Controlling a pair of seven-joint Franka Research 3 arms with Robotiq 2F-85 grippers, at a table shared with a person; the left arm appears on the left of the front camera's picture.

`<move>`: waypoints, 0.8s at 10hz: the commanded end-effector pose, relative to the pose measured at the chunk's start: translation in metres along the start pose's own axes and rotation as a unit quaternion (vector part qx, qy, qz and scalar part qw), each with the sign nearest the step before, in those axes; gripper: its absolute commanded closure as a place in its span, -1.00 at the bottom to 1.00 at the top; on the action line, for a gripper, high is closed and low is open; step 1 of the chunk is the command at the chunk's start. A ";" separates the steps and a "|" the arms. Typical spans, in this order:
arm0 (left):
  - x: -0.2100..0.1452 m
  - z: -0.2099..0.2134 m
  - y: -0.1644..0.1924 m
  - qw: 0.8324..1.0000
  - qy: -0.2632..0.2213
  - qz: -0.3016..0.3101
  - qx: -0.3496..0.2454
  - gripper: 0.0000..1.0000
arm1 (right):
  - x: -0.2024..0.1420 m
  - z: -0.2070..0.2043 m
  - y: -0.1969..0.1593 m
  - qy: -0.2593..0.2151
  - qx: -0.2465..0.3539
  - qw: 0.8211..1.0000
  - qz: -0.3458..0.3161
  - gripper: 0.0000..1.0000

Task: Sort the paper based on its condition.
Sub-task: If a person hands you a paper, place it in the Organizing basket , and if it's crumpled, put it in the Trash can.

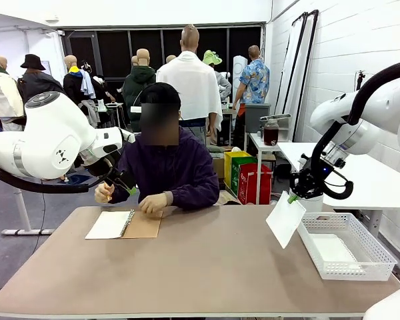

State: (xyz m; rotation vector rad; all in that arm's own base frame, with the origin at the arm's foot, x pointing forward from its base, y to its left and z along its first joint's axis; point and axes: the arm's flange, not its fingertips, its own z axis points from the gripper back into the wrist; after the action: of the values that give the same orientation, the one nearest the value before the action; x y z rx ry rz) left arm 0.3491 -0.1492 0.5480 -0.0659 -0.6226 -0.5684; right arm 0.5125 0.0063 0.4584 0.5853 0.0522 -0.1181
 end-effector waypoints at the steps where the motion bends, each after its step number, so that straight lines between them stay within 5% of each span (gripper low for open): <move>1: 0.000 0.000 0.001 1.000 0.000 0.001 -0.001 -1.00 | 0.005 0.011 -0.015 -0.035 -0.023 0.999 -0.013 1.00; 8: 0.000 0.000 0.001 1.000 0.000 0.001 -0.001 -1.00 | 0.019 0.059 -0.084 -0.098 -0.040 0.993 -0.045 1.00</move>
State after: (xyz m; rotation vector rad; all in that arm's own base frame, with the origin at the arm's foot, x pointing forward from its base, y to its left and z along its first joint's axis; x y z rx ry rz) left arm 0.3491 -0.1492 0.5480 -0.0659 -0.6226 -0.5684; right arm 0.5166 -0.0940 0.4617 0.4976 -0.0840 -0.2711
